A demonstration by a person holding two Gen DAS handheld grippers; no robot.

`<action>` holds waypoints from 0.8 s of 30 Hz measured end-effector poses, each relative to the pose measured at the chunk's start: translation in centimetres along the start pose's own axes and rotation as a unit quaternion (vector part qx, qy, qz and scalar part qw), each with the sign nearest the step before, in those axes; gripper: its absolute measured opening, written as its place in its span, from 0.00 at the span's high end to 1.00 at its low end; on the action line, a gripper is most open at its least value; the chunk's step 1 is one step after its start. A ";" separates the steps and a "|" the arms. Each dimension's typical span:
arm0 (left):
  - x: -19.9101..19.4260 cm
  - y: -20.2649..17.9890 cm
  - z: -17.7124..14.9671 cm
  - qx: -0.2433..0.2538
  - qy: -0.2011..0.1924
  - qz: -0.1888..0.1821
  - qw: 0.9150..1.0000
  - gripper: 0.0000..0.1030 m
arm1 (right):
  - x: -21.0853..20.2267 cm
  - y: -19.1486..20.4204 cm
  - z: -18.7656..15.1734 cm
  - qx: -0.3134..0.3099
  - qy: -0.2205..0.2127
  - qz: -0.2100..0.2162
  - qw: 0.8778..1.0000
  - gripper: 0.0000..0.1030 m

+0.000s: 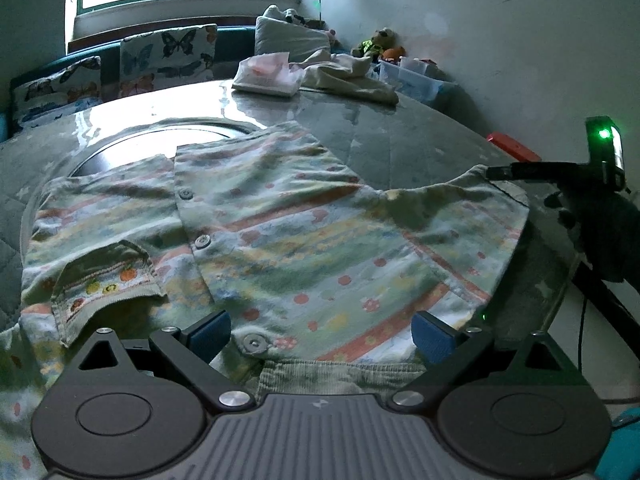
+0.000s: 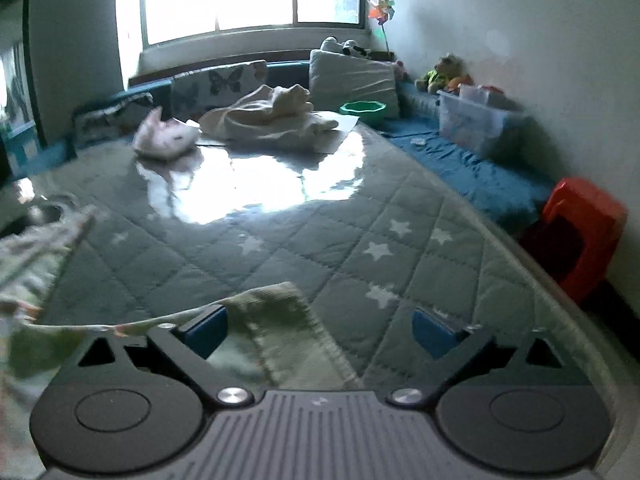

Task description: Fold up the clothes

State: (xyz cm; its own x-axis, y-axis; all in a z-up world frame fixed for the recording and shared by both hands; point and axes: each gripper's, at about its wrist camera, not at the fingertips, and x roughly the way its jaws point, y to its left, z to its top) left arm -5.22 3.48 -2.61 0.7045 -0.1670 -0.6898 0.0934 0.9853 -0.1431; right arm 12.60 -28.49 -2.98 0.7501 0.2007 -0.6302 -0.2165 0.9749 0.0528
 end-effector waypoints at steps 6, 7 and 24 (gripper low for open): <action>-0.2 -0.3 0.3 0.002 -0.007 0.000 1.000 0.04 | -1.5 -1.1 -1.4 0.033 0.018 0.017 0.999 0.19; -0.2 -0.4 0.3 0.003 -0.008 0.000 1.000 0.04 | -1.7 -1.4 -1.7 0.038 0.017 0.017 0.999 0.22; -0.9 -0.4 0.1 -0.003 -0.014 0.012 1.000 0.03 | -3.3 -1.1 -1.6 0.077 0.004 0.050 0.996 0.81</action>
State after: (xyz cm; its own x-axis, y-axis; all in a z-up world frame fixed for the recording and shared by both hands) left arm -5.83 3.22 -1.82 0.7266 -0.1412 -0.6723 0.0717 0.9889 -0.1302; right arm 9.35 -30.41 -2.23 0.7240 0.2976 -0.6222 -0.1913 0.9534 0.2334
